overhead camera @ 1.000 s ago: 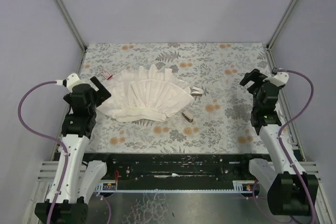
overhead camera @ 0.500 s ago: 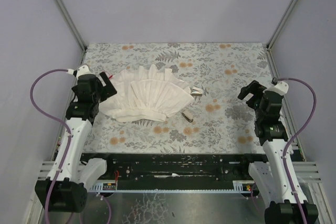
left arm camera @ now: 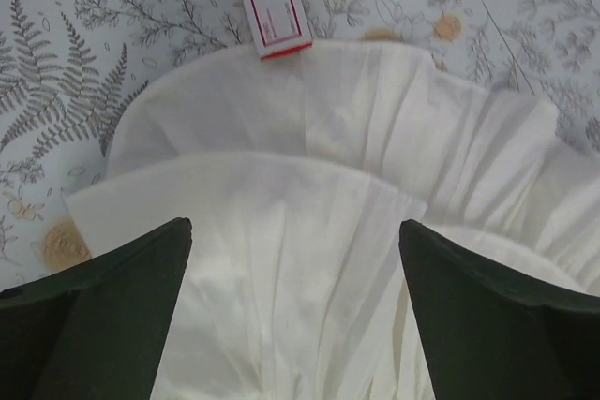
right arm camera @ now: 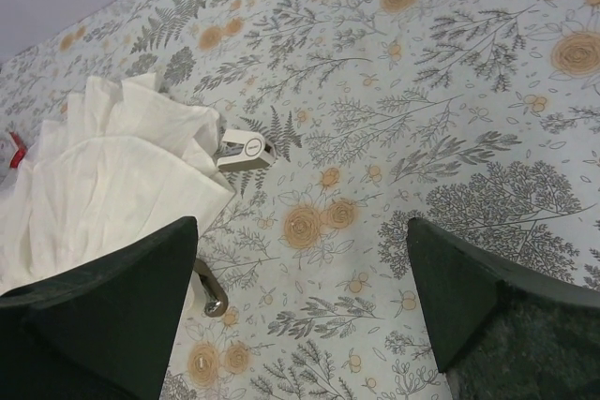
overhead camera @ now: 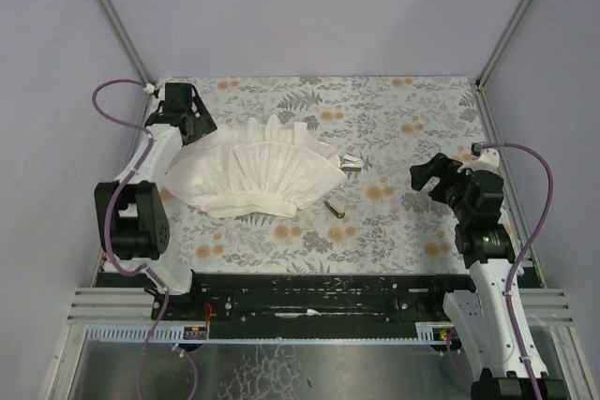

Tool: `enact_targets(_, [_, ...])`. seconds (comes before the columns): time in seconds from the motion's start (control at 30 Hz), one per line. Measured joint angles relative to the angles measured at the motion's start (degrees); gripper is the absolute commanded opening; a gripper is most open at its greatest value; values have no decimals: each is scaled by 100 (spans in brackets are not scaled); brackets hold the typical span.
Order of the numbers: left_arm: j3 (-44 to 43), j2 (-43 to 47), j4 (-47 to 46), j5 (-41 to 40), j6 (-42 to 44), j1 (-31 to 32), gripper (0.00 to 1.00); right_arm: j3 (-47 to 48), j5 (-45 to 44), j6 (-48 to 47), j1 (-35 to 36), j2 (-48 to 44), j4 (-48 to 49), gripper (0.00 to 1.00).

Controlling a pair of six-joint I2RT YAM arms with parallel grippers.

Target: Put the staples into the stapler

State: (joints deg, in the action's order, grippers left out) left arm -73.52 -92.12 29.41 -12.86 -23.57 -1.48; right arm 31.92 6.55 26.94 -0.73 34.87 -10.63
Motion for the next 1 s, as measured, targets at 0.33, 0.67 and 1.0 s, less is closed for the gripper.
enact_targets(0.33, [-1600,-2131,4,-175,-424,-542,75,-7,363,-136,9,376,24,99])
enact_targets(0.67, [-2529,-3082,105,-271,-514,-717,68,-92,529,-144,9,859,24,99])
enact_targets(1.0, [-3008,-3799,129,-101,-581,-807,63,-92,680,-146,9,1121,26,99])
